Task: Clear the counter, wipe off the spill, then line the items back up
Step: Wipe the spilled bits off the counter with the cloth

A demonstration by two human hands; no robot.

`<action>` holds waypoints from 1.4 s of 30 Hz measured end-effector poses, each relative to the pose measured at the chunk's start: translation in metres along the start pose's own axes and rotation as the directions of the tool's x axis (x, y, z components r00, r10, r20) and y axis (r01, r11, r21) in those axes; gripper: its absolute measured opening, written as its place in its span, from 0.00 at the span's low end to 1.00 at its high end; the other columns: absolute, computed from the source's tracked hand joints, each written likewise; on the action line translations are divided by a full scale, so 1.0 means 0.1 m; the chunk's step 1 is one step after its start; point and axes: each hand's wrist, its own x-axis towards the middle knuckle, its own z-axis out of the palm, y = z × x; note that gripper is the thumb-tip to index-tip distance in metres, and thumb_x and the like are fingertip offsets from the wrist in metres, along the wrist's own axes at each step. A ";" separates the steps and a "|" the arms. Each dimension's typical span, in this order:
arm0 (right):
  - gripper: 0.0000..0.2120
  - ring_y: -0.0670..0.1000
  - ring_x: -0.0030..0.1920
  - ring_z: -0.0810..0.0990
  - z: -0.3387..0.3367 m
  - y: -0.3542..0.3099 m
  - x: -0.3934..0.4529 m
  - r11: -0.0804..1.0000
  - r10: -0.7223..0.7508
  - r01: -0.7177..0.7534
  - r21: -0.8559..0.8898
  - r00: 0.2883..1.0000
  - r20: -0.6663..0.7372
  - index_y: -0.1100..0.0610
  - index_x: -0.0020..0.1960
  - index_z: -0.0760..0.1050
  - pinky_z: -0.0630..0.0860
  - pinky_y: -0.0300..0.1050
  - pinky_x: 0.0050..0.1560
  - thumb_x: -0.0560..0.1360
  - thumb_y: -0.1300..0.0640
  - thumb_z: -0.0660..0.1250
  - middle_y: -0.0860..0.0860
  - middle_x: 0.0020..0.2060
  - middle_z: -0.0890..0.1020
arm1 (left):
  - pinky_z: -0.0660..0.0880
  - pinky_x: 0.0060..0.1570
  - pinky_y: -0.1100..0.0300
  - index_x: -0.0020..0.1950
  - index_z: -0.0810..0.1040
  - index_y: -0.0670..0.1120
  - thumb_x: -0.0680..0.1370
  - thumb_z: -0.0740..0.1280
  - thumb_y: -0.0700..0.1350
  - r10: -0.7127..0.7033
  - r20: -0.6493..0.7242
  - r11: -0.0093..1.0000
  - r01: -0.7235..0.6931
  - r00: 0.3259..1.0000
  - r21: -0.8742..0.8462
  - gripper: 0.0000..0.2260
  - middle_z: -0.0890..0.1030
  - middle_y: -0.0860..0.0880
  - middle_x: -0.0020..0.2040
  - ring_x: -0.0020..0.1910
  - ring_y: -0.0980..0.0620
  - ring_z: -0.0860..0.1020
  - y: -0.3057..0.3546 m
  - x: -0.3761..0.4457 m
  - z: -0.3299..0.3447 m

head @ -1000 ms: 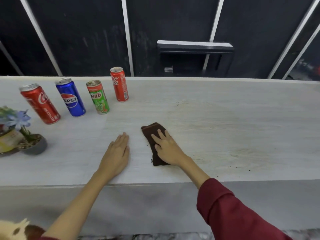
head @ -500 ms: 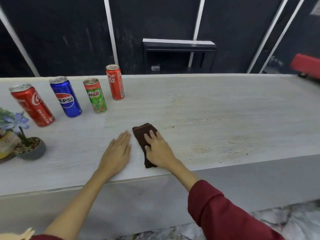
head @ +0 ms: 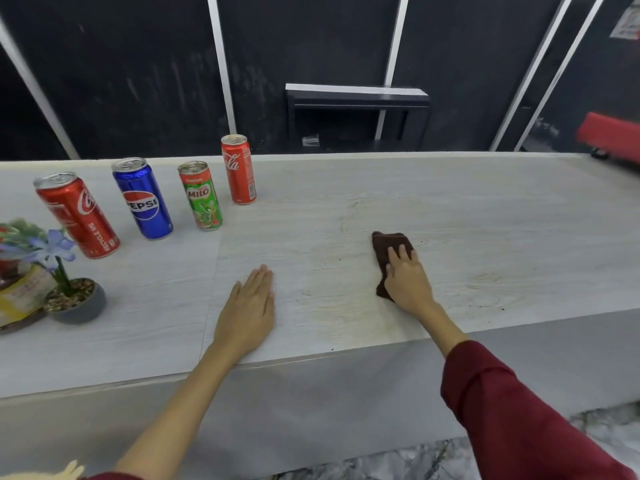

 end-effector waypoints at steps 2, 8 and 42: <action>0.23 0.64 0.74 0.53 0.03 -0.21 0.18 1.000 -0.028 0.027 0.005 0.999 0.042 0.60 0.74 0.56 0.53 0.53 0.74 0.80 0.59 0.51 0.61 0.74 0.57 | 0.42 0.73 0.58 0.76 0.49 0.45 0.82 0.46 0.45 0.000 0.000 1.000 0.000 1.000 -0.010 0.22 0.48 0.50 0.77 0.76 0.56 0.47 -0.01 0.00 0.00; 0.23 0.57 0.76 0.50 0.21 -0.93 -0.05 0.947 -0.317 0.297 0.126 0.930 0.186 0.54 0.74 0.56 0.51 0.48 0.73 0.81 0.54 0.52 0.54 0.76 0.55 | 0.42 0.73 0.59 0.76 0.51 0.45 0.82 0.47 0.45 0.008 -0.001 0.999 -0.008 1.000 -0.033 0.22 0.50 0.51 0.77 0.76 0.56 0.48 -0.03 0.02 0.00; 0.23 0.59 0.76 0.50 0.11 -0.30 -0.46 0.990 -0.136 0.134 0.052 0.989 0.049 0.57 0.75 0.55 0.51 0.51 0.74 0.81 0.54 0.50 0.58 0.75 0.56 | 0.44 0.74 0.57 0.75 0.52 0.42 0.81 0.49 0.40 0.071 -0.011 0.994 -0.072 0.997 -0.083 0.22 0.52 0.48 0.77 0.76 0.53 0.49 -0.09 0.00 -0.03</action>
